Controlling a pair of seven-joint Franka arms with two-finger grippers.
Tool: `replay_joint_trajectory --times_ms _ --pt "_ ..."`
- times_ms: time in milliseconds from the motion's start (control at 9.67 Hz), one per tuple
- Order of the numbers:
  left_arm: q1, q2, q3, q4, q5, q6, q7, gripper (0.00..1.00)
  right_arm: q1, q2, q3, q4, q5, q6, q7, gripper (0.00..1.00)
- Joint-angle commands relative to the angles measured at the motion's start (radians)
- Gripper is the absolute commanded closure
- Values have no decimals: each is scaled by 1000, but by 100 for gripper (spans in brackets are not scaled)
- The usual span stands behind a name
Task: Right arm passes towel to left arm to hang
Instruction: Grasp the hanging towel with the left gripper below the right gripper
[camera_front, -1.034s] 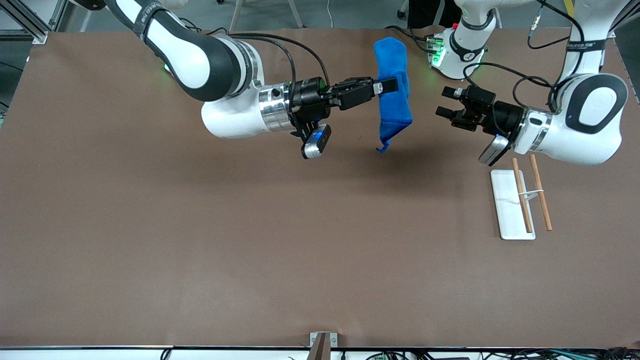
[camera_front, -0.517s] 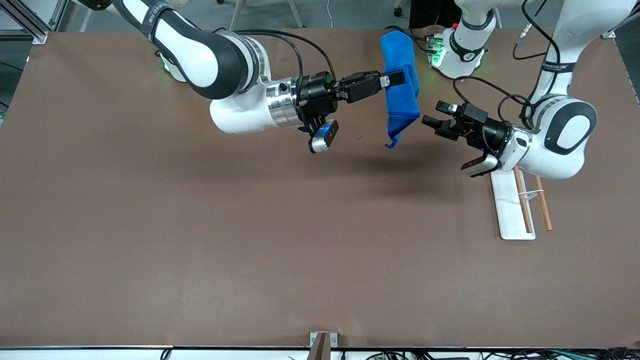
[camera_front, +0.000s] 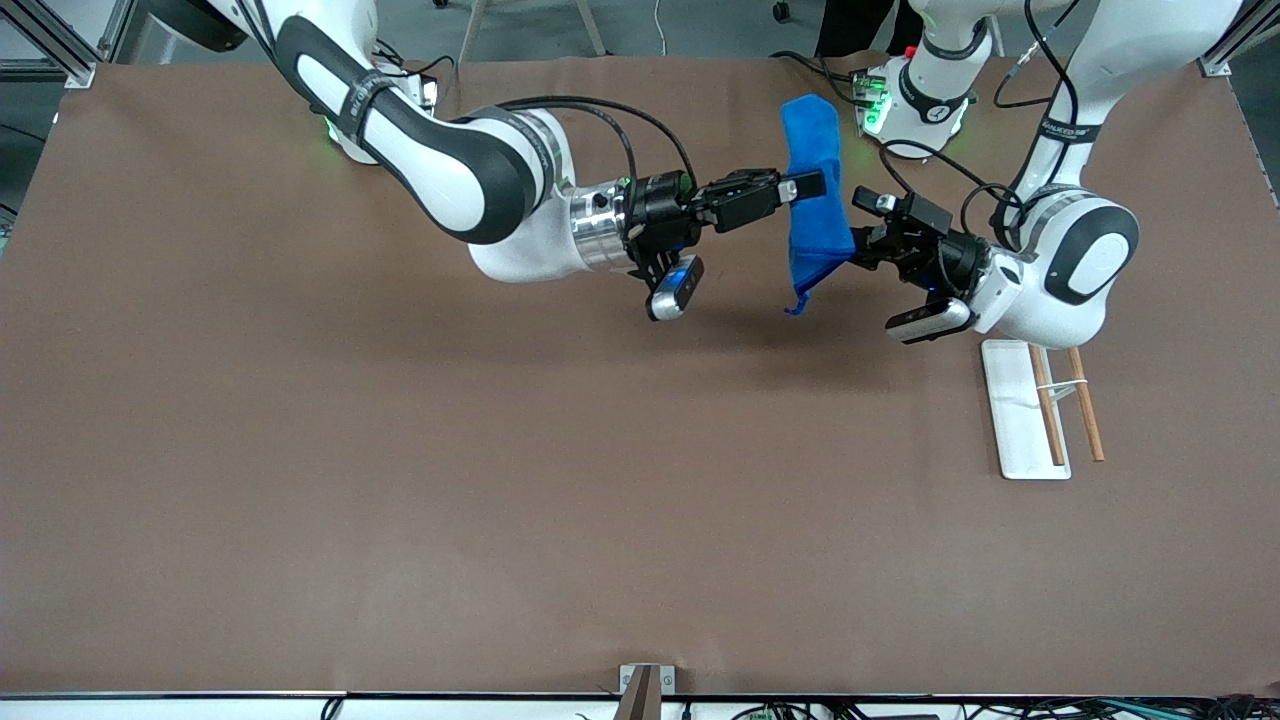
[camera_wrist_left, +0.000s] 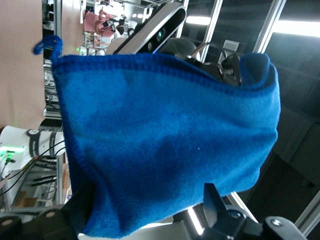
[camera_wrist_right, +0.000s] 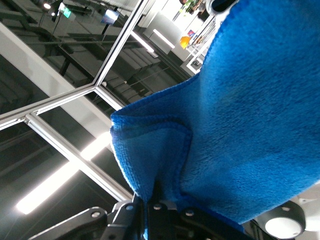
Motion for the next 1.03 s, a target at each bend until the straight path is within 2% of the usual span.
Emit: replay_joint_trajectory --times_ms 0,310,621,931 --pt "-1 18 2 -46 -22 15 48 5 -21 -12 60 9 54 11 -57 99" --pt "-1 37 3 -37 -20 28 58 6 -18 -15 64 17 103 5 -125 99" --pt "4 27 0 -23 -23 56 57 19 -15 -7 63 11 103 4 -130 99" --pt "-5 34 -4 -18 -106 87 58 19 -12 -6 63 1 102 7 -133 99"
